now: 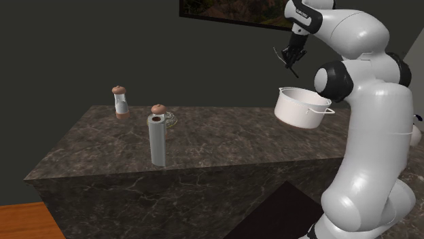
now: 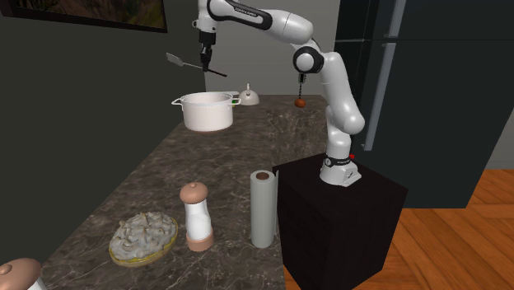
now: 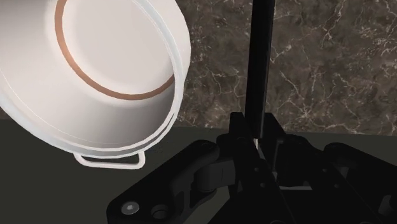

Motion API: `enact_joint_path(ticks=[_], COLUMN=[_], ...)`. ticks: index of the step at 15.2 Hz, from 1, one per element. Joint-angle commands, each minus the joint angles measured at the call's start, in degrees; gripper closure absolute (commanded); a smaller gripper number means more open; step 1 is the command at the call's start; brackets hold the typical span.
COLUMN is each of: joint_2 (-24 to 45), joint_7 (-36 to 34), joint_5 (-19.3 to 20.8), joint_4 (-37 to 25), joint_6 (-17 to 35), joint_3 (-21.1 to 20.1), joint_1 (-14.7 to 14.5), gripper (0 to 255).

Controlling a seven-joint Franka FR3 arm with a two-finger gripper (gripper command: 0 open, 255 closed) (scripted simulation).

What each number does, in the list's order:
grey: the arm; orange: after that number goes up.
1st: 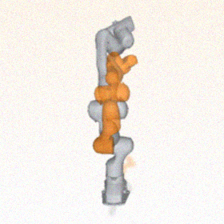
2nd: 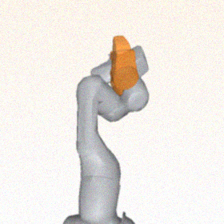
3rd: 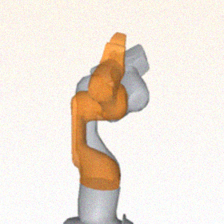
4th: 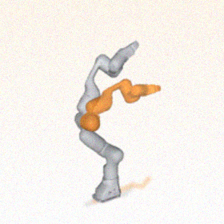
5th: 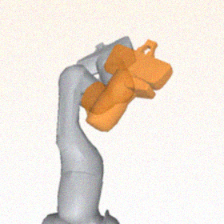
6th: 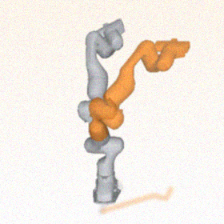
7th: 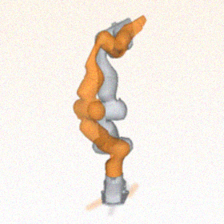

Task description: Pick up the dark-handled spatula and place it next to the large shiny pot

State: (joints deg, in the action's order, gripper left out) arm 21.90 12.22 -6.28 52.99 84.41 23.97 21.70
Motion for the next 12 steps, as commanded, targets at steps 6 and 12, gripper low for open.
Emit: enact_joint_path(ticks=[6,12], joint_2=[0.4,-3.18], joint_7=[-2.38,-2.96], joint_5=[0.59,2.15], joint_4=[3.45,13.7], joint_6=[3.71,10.48], joint_3=[-0.54,-0.5], joint_1=[-2.32,-4.23], gripper=[255,255])
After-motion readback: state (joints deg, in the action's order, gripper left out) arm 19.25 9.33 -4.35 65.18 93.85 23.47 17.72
